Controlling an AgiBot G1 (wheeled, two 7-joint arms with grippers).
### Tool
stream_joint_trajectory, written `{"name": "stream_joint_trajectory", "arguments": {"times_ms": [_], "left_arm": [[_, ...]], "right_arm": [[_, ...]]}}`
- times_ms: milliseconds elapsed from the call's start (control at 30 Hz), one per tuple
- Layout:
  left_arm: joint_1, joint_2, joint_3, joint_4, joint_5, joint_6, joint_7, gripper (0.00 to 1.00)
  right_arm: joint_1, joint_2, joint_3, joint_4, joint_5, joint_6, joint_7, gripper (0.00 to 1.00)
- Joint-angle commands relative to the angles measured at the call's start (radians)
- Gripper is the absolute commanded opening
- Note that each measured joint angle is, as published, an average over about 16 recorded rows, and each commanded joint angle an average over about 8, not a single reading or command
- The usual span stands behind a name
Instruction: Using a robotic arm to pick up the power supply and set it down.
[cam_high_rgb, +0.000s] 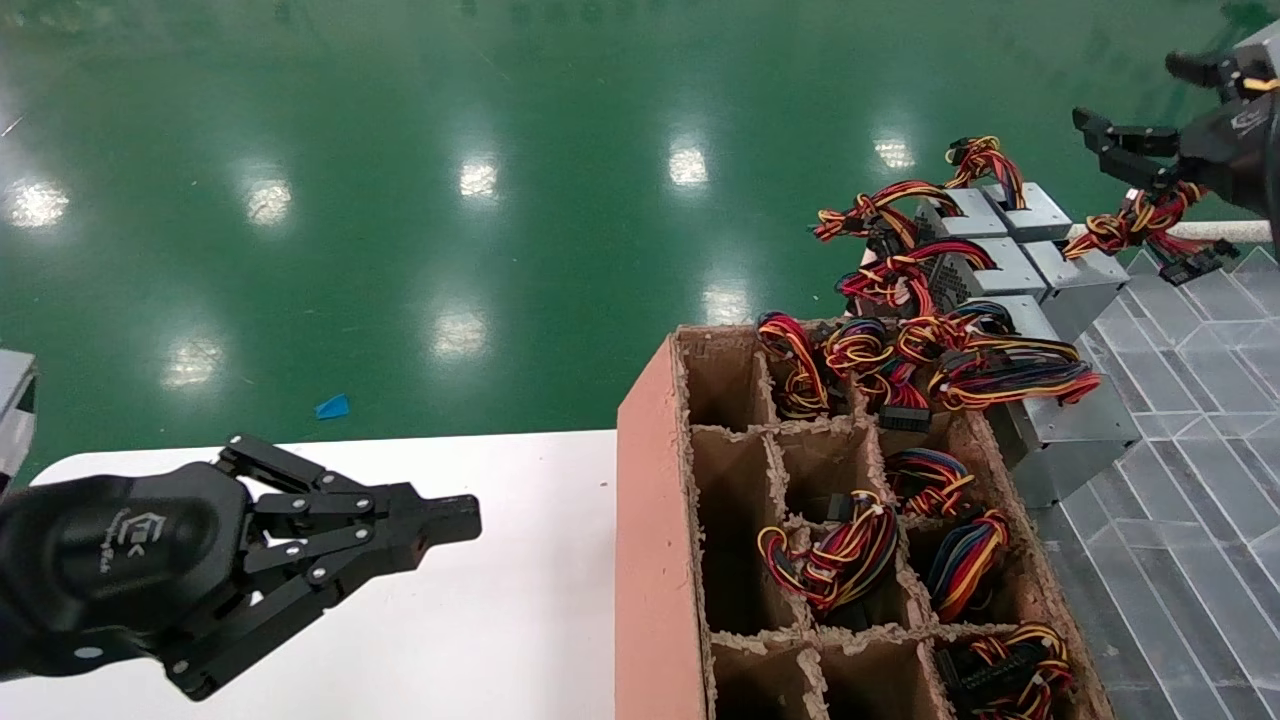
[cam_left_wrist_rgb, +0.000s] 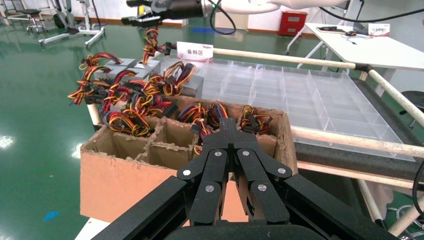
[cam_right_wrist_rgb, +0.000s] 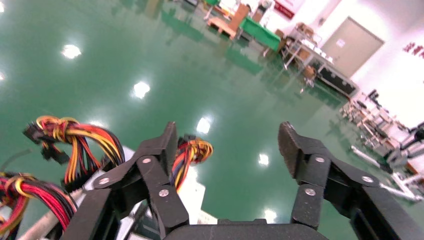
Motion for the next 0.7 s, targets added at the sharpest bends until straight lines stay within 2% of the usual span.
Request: {"name": "stream_joint_trajectory", "arguments": {"times_ms": [33,300,700], "left_arm": [[0.0,0.0,0.0,0.0,0.0,0.0,0.0,0.0],[0.0,0.0,0.0,0.0,0.0,0.0,0.0,0.0],[0.0,0.0,0.0,0.0,0.0,0.0,0.0,0.0]], "right_arm": [[0.003,0.004,0.003,0.005,0.005,-0.016,-0.001,1.0],[-0.014,0.031,0.004,0.056,0.019,-0.119,0.001,1.0],[-0.15,0.074,-0.007,0.292,0.101,-0.208,0.179,1.0]]}}
